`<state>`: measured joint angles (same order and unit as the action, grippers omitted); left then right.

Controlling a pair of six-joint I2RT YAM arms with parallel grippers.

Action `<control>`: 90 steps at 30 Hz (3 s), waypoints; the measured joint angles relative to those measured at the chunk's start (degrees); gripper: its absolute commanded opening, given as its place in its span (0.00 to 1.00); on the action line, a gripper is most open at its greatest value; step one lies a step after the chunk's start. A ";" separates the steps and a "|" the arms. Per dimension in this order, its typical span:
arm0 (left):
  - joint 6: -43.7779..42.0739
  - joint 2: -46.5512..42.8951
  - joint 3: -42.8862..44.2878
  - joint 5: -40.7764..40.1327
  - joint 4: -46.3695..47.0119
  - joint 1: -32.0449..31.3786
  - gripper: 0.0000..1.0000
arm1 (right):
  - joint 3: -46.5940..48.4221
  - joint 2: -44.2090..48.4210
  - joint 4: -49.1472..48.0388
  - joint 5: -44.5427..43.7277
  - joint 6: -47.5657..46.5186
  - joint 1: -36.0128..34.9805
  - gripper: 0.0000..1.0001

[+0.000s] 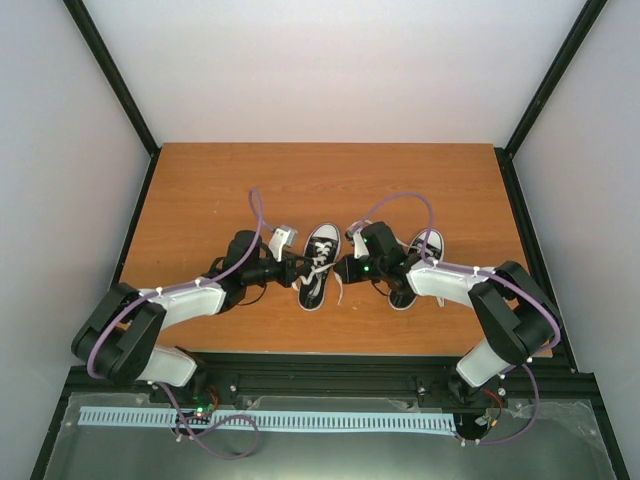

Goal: Tie the shoes
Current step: Wrap the shoelace around the shoelace, then cross the shoelace with the shoelace.

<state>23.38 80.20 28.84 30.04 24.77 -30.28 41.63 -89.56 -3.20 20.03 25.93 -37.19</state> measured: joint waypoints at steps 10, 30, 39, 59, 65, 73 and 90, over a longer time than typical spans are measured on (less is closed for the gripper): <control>0.22 -3.87 -2.95 -1.49 -5.44 -0.37 0.01 | 4.50 -0.61 1.95 -1.25 1.36 0.90 0.03; 5.25 -16.13 3.48 -13.00 -30.73 -0.37 0.60 | 3.08 -2.95 2.08 1.44 1.55 -0.15 0.03; 3.39 0.37 15.61 -9.64 -33.81 -0.37 0.62 | 3.08 -3.34 2.05 1.42 1.53 -0.20 0.03; 2.14 9.70 17.53 -4.57 -33.66 -0.37 0.18 | 3.63 -4.39 1.68 1.62 2.38 -0.59 0.03; 2.25 9.68 17.51 -4.13 -32.98 -0.37 0.01 | 5.73 -4.39 1.66 1.60 2.56 -1.68 0.03; 2.32 8.02 15.69 -4.26 -30.27 -0.37 0.01 | 7.82 -5.79 1.53 1.55 2.64 -2.43 0.03; 2.32 5.18 13.29 -5.35 -27.06 -0.37 0.01 | 10.14 -8.79 0.79 1.29 2.91 -3.48 0.03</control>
<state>25.69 85.38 42.13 24.69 -2.28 -30.65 51.77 -98.35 -2.42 21.32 28.84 -40.66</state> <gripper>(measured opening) 0.012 0.031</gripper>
